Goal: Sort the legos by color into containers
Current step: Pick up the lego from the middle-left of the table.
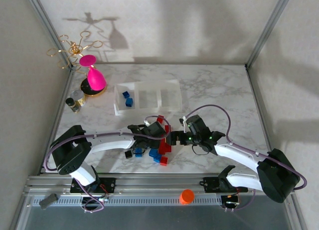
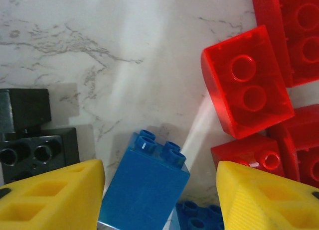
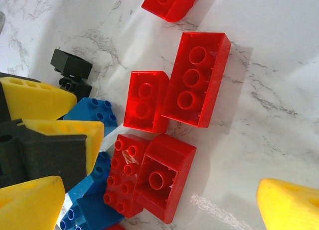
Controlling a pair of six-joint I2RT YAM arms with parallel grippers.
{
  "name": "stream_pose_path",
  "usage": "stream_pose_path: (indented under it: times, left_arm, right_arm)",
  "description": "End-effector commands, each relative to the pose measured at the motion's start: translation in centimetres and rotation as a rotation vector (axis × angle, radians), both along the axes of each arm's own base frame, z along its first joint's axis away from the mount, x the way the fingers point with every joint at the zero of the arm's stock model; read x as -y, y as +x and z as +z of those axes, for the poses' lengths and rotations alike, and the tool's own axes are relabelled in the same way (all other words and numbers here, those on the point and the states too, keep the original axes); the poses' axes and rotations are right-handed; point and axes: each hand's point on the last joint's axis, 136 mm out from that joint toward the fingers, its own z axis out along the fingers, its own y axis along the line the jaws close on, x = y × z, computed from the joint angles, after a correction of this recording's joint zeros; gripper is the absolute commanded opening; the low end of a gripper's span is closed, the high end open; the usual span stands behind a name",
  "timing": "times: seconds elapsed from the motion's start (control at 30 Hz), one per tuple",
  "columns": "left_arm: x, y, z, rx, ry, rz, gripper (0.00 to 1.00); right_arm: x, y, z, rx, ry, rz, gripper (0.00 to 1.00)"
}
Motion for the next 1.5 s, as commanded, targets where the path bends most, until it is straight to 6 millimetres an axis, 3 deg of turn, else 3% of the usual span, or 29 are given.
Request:
stream_pose_path:
  times: [0.0, 0.53, 0.73, 0.93, 1.1, 1.2, 1.37, 1.47]
  left_arm:
    - [-0.4, -0.7, -0.8, -0.026, 0.041, -0.001, 0.61]
    - [-1.9, -0.2, -1.7, 0.0, 0.124, 0.032, 0.41]
    - [-2.0, 0.2, -0.8, 0.026, 0.115, 0.042, 0.34]
    - [-2.4, 1.3, 1.7, 0.077, 0.084, 0.07, 0.32]
    - [-4.0, 3.6, 5.9, 0.169, 0.049, 0.145, 0.32]
    - [-6.2, 5.7, 8.2, 0.225, 0.027, 0.228, 0.31]
    - [-10.6, 10.3, 11.3, 0.323, 0.038, 0.384, 0.32]
    - [-12.0, 13.4, 12.2, 0.356, 0.005, 0.444, 0.32]
  right_arm:
    - [-0.5, 0.3, 0.5, 0.02, 0.004, 0.01, 0.99]
    - [-0.8, 0.7, 0.6, 0.033, 0.002, 0.01, 0.99]
    - [-1.1, 1.0, 1.2, 0.042, 0.014, 0.01, 0.99]
    - [-1.4, 1.9, 2.8, 0.092, 0.048, -0.005, 0.99]
    - [-2.1, 3.4, 4.9, 0.136, 0.08, -0.025, 0.99]
    - [-2.8, 4.4, 6.5, 0.178, 0.12, -0.031, 0.99]
    - [-3.8, 5.7, 7.8, 0.205, 0.149, -0.037, 0.99]
    - [-4.2, 6.1, 7.7, 0.206, 0.154, -0.037, 0.99]
